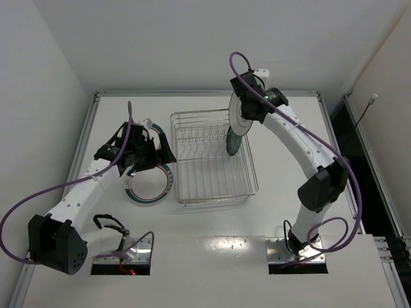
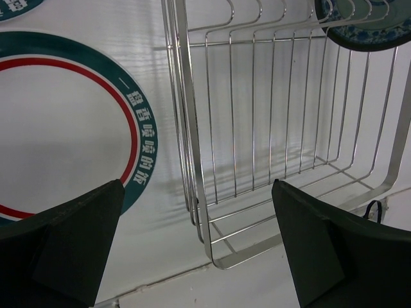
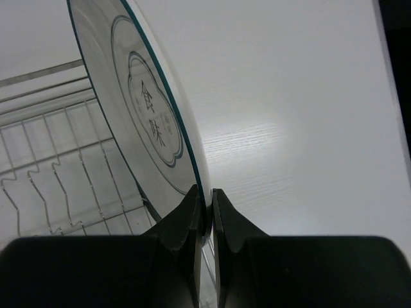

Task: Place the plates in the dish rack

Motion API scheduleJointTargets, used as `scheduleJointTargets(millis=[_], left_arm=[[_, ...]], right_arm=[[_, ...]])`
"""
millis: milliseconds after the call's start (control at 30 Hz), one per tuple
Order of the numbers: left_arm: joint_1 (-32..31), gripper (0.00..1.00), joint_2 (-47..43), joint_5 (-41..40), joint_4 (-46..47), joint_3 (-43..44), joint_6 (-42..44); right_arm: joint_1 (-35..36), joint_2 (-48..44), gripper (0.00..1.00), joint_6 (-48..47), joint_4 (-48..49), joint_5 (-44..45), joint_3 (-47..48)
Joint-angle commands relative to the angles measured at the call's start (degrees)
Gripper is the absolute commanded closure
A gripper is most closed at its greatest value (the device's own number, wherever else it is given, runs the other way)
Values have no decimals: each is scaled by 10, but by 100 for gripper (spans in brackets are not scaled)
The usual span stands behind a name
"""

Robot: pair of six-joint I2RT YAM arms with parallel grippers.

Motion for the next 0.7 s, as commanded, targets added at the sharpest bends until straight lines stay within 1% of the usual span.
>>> scheduleJointTargets(millis=[0, 167, 200, 267, 300, 367, 533, 667], left_arm=[[5, 1, 5, 10, 20, 3, 1], [5, 1, 5, 10, 20, 3, 1], [5, 1, 5, 10, 20, -2, 1], [5, 1, 10, 10, 20, -2, -4], [5, 1, 10, 10, 25, -2, -4], [5, 1, 10, 10, 25, -2, -4], [5, 1, 10, 10, 20, 3, -4], [5, 1, 10, 4, 9, 3, 1]], right_arm=[[23, 20, 100, -19, -20, 111, 47], [61, 37, 100, -24, -20, 135, 47], [68, 58, 100, -12, -50, 140, 61], [75, 80, 100, 0, -73, 140, 76], [81, 94, 100, 6, -80, 140, 76], [97, 94, 100, 11, -80, 140, 76], [109, 101, 100, 28, -67, 85, 54], [103, 113, 100, 40, -58, 10, 41]])
